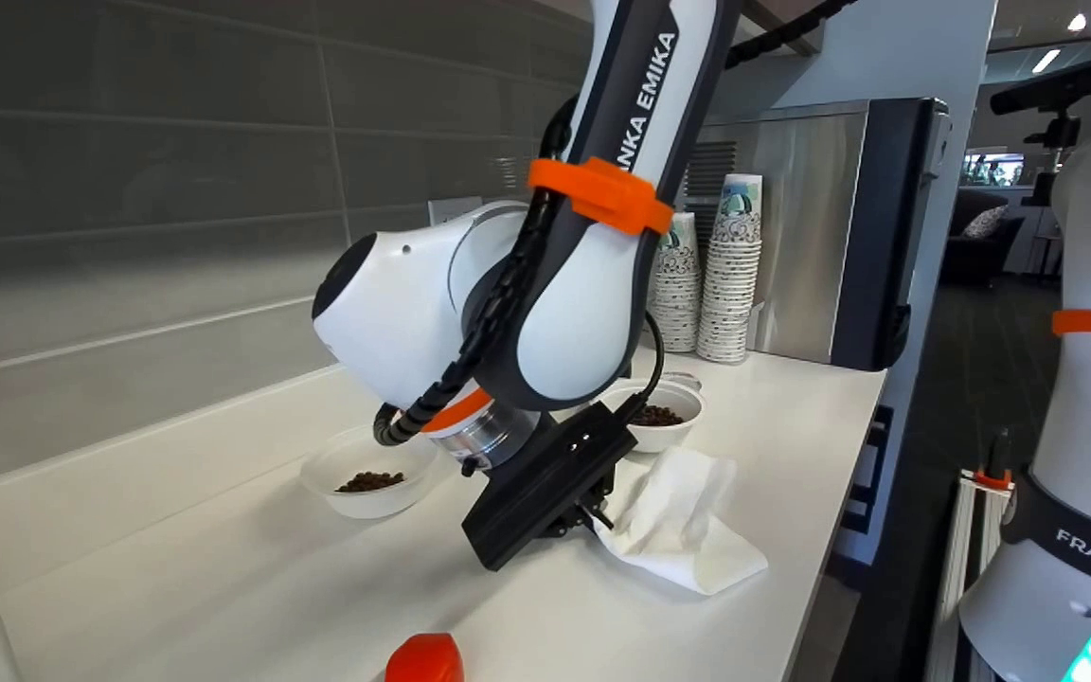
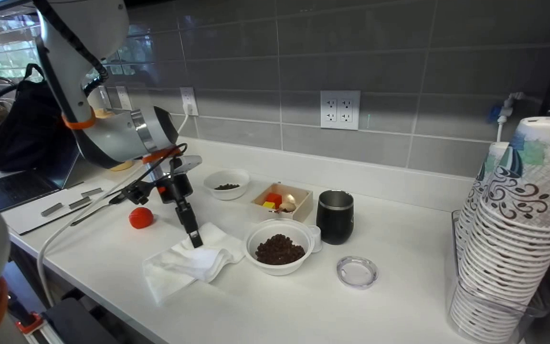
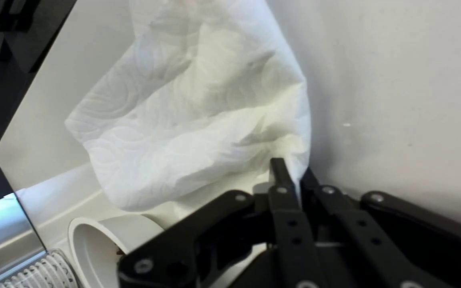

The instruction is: Pick up the napkin and put it back down

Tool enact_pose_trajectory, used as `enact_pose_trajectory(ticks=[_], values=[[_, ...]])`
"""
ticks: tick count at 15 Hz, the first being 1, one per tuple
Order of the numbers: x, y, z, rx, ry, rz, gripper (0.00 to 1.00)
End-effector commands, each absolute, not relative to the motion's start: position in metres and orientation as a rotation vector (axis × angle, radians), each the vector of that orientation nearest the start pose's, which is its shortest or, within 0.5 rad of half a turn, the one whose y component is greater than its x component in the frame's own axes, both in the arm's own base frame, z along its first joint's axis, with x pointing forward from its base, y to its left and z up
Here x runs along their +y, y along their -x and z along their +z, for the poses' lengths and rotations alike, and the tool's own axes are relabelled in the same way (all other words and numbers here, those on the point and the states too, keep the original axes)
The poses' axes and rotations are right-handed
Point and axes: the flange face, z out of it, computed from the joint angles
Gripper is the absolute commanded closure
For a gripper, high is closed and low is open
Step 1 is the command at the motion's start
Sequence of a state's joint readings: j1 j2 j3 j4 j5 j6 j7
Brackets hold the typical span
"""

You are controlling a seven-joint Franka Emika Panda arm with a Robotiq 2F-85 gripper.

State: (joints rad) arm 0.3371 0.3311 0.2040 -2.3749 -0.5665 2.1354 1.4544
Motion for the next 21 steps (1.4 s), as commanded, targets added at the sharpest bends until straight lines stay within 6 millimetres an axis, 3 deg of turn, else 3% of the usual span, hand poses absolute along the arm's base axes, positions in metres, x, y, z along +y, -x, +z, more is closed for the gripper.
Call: enact_pose_trajectory(ticks=[1,8,9,15,19,20,21], values=[[0.215,-0.385,0.173,-0.59,-2.523,0.038,0.6],[0.23,-0.364,0.212,-0.605,-2.736,0.152,0.05],[0.23,-0.359,0.218,-0.607,-2.752,0.173,0.01],[0.199,-0.322,0.258,-0.703,-2.755,0.261,0.0],[0.169,-0.308,0.267,-0.633,-2.856,0.268,0.0],[0.18,-0.337,0.274,-0.598,-2.888,0.263,0.0],[0.172,-0.34,0.276,-0.56,-2.926,0.279,0.0]])
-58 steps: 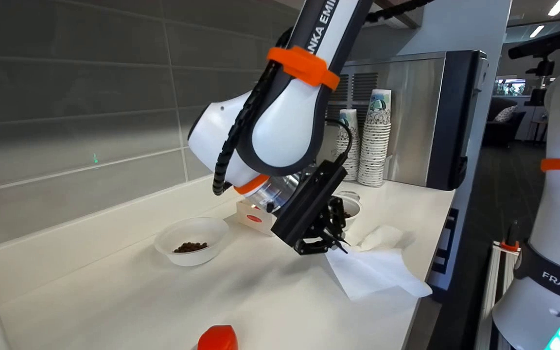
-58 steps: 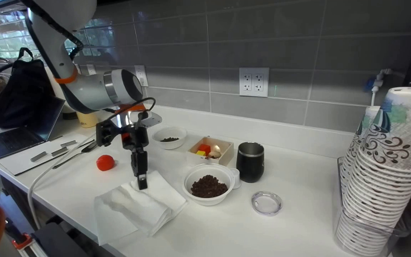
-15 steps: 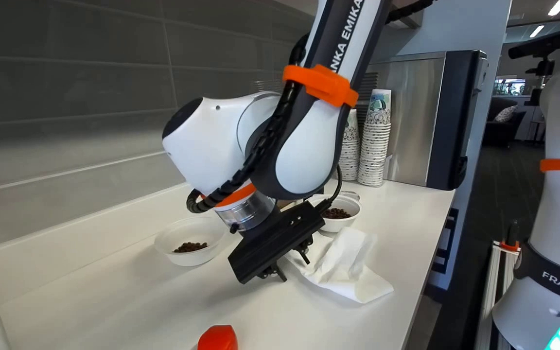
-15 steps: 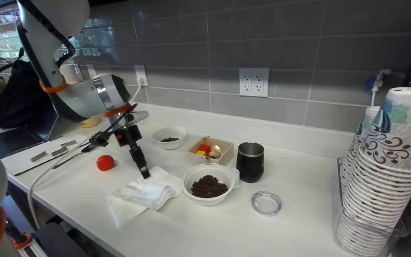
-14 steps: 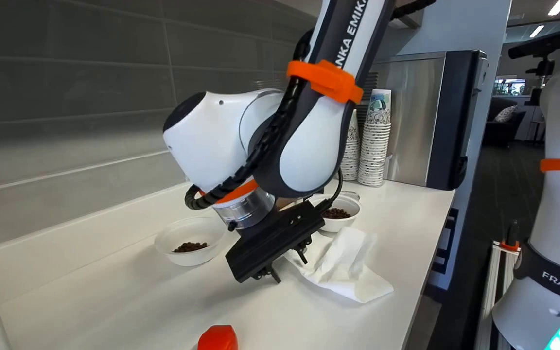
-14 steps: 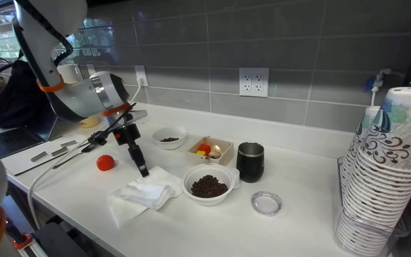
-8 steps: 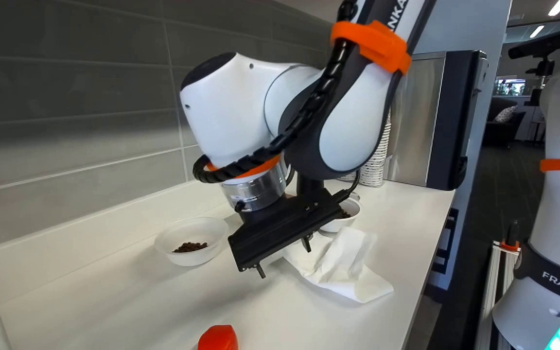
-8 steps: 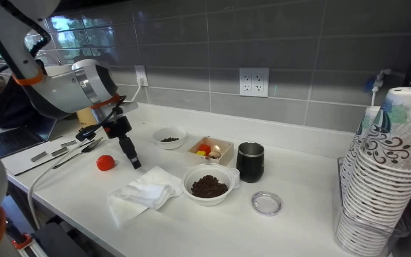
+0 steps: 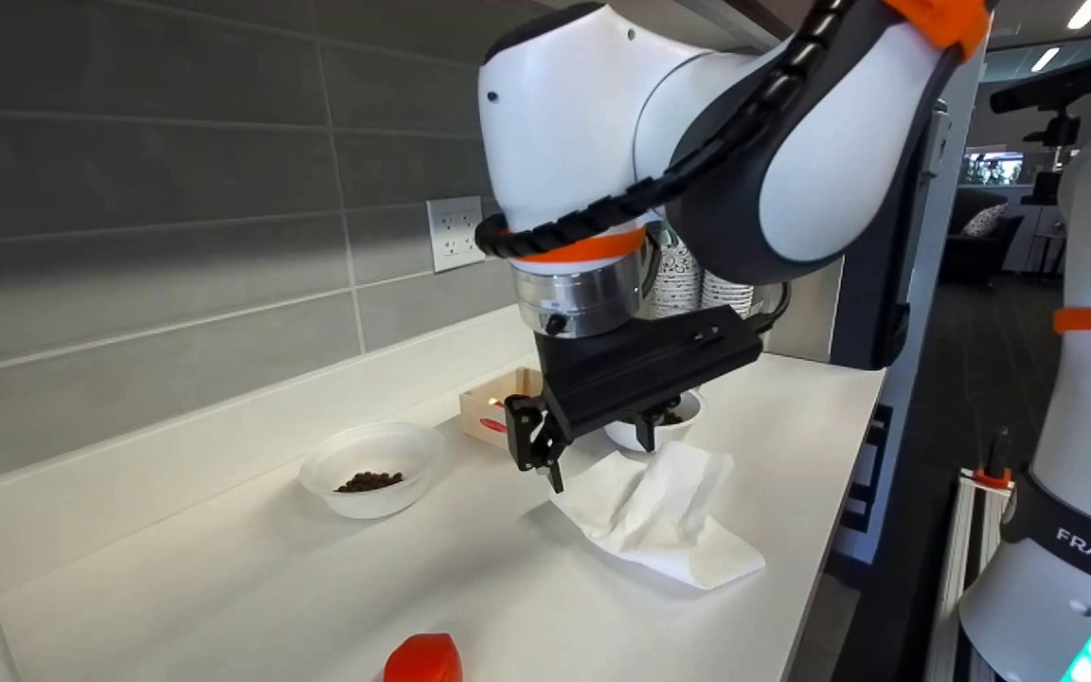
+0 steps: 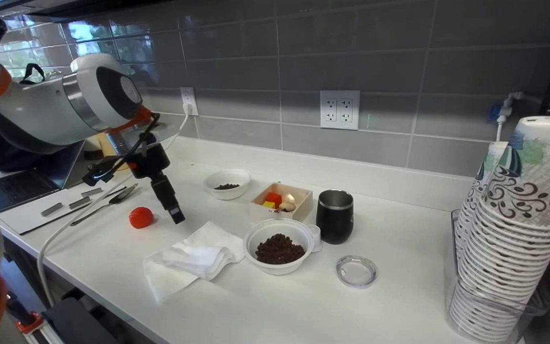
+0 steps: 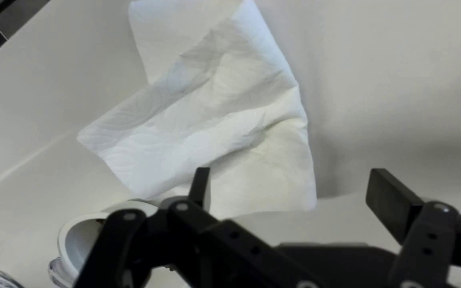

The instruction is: Pick up the napkin and put it back down

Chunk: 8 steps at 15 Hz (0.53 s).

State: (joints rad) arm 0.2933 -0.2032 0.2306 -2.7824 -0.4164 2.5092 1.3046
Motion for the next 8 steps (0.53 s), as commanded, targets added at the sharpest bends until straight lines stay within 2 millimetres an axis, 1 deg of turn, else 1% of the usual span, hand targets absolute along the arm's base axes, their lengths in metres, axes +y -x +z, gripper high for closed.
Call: enact_pose_trajectory(ticks=[1,4,6,8], values=[[0.166,-0.349,0.279,0.574,3.19,-0.322,0.0],[0.139,-0.371,0.276,0.49,3.156,-0.301,0.0],[0.119,-0.379,0.268,0.442,3.135,-0.234,0.0],[0.109,-0.381,0.261,0.387,3.108,-0.165,0.0]])
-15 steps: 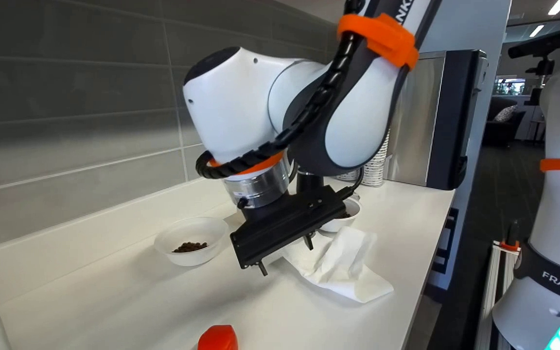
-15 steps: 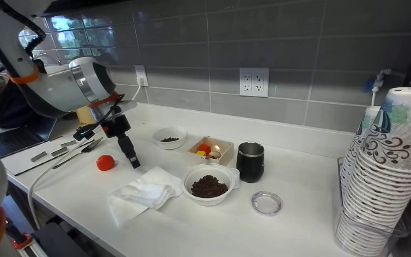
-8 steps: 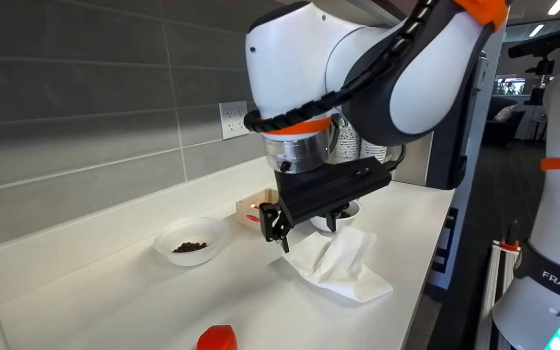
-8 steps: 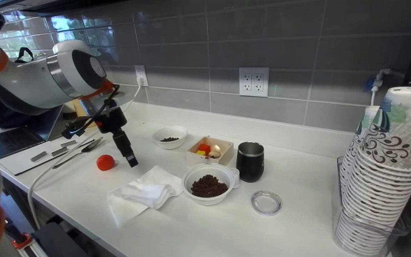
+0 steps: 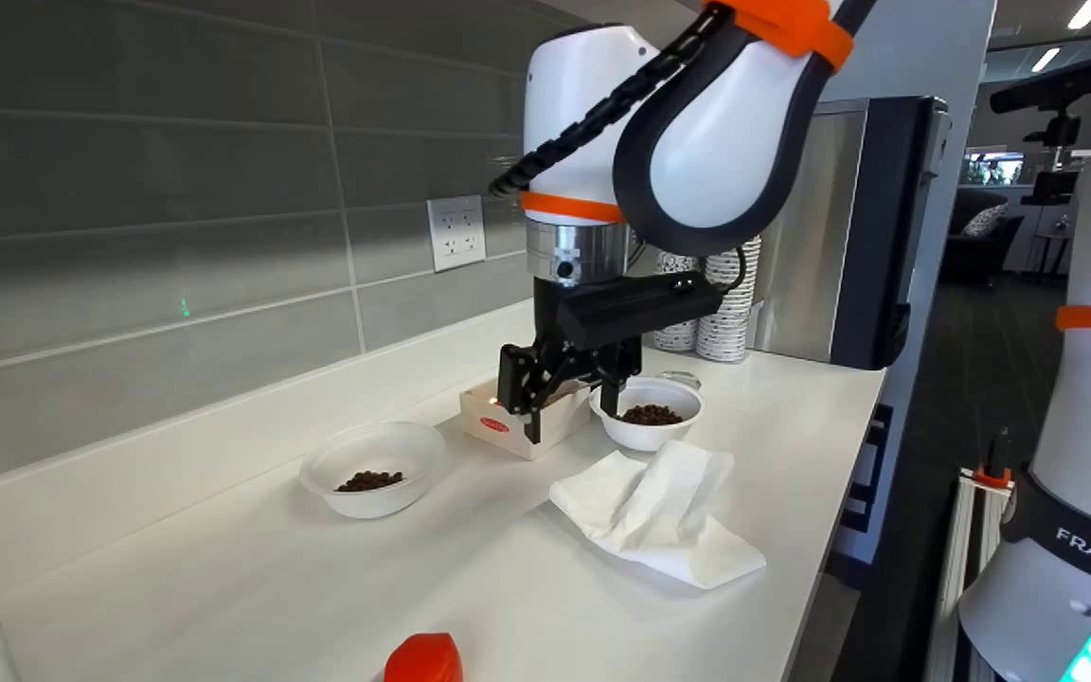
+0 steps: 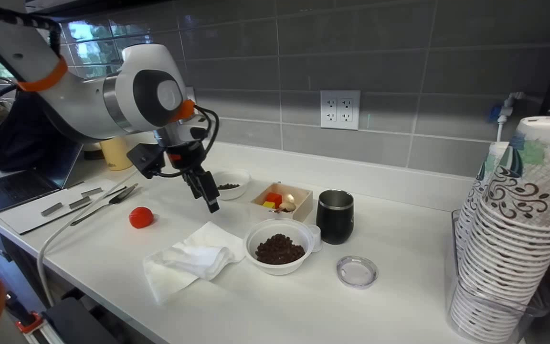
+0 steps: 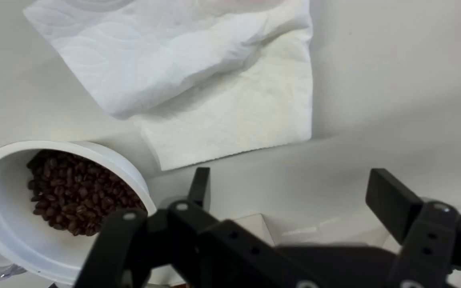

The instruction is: Pick up the napkin and put it back down

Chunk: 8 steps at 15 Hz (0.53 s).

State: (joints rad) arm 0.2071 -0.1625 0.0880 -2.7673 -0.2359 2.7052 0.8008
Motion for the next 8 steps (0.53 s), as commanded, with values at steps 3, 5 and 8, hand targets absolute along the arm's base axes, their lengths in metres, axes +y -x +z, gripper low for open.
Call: enact_pose_trajectory(ticks=[3,5,8], values=[[0.101,-0.378,0.261,0.315,3.043,-0.028,0.0],[0.09,-0.374,0.261,0.275,2.99,0.063,0.0],[0.075,-0.366,0.254,0.261,2.959,0.217,0.0]])
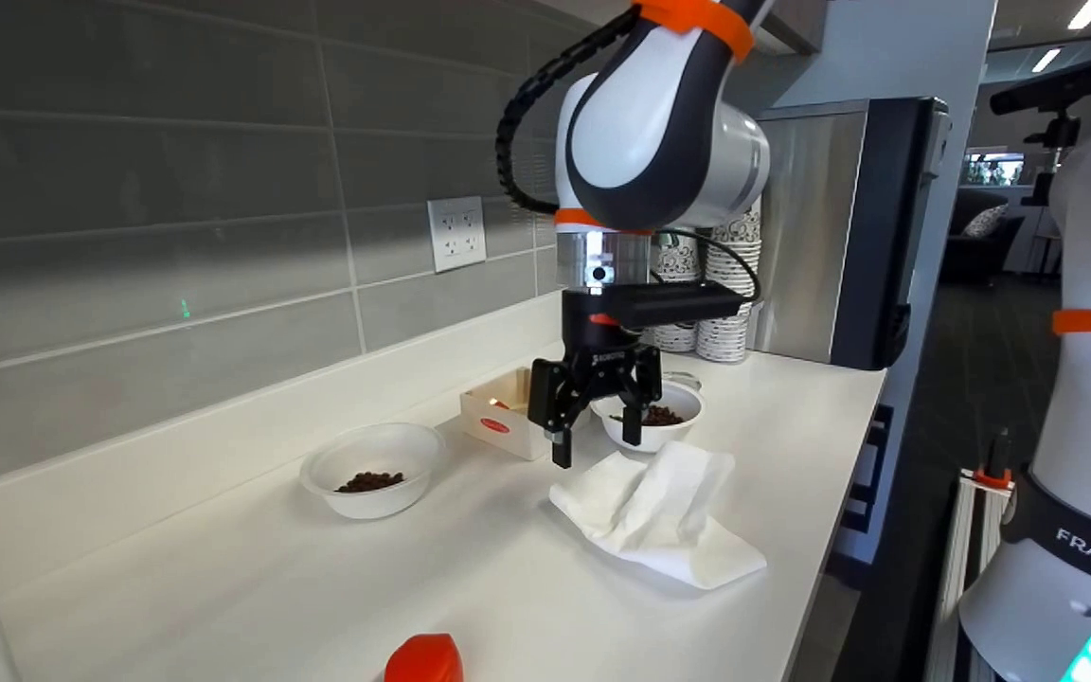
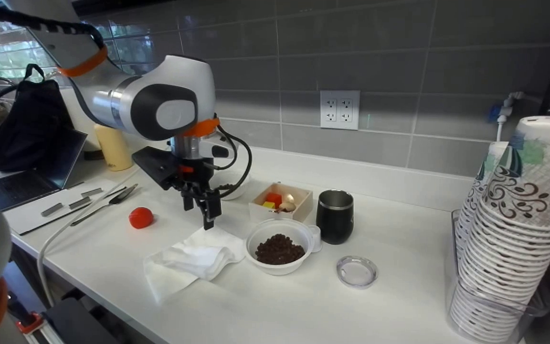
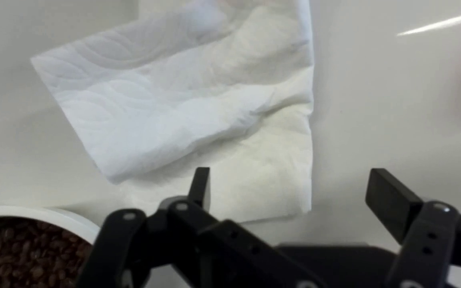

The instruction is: Pick up the napkin and put it back down

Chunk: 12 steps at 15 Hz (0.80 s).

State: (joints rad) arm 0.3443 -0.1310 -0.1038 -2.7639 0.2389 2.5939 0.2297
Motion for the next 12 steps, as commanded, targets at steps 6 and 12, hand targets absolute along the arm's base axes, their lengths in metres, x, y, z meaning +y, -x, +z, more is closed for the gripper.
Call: enact_pose_trajectory(ticks=[6,12], values=[[0.049,-0.356,0.238,0.28,2.952,0.409,0.0],[0.059,-0.347,0.219,0.229,2.917,0.546,0.0]])
